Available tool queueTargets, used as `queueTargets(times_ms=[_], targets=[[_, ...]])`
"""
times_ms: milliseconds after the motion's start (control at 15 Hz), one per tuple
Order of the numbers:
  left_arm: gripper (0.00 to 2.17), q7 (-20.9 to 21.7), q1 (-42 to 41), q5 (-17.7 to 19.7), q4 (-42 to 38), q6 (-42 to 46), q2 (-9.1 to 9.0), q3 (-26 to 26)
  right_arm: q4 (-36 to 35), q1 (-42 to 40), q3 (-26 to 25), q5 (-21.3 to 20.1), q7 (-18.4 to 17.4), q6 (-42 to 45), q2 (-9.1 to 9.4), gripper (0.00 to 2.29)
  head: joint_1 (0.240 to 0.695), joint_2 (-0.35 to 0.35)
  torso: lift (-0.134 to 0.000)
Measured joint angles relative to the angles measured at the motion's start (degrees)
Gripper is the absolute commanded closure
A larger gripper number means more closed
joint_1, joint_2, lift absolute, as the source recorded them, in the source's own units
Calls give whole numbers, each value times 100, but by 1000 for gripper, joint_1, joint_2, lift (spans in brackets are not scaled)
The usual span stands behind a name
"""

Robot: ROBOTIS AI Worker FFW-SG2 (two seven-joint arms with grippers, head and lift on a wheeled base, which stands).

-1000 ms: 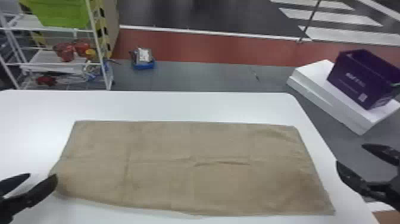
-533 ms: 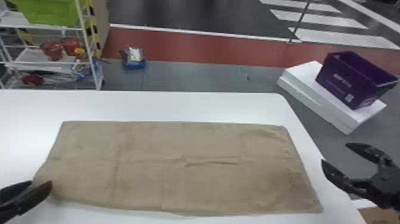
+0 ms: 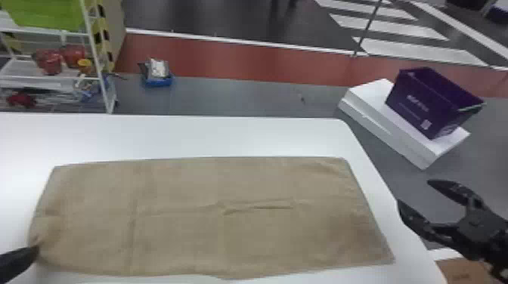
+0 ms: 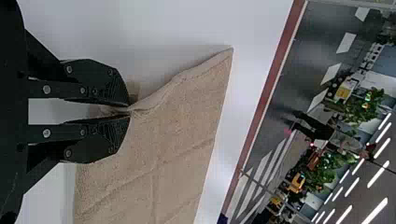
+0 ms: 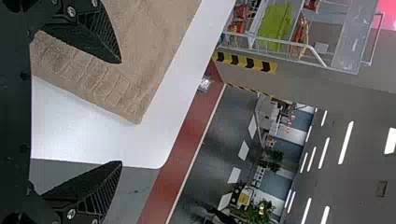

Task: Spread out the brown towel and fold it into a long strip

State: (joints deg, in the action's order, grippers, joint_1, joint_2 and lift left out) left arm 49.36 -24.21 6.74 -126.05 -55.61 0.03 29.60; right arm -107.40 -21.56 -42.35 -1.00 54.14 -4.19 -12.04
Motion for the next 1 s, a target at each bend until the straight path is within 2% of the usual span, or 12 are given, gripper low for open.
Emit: queueTargets(times_ms=[200, 467, 733, 1000], targets=[[1004, 82, -181, 201, -699, -1038, -3, 175, 6, 0, 17, 58, -18, 1, -2, 127, 695, -283, -123], [1004, 54, -206, 271, -1307, -2207, -3, 202, 75, 50, 92, 108, -18, 1, -25, 127, 695, -311, -123], [1004, -211, 233, 337, -1443, -2898, -3, -185, 125, 59, 193, 109, -27, 36, -37, 127, 695, -342, -123], [1004, -711, 613, 243, -1359, -3030, -3, -709, 203, 64, 192, 112, -27, 123, -92, 127, 695, -350, -123]])
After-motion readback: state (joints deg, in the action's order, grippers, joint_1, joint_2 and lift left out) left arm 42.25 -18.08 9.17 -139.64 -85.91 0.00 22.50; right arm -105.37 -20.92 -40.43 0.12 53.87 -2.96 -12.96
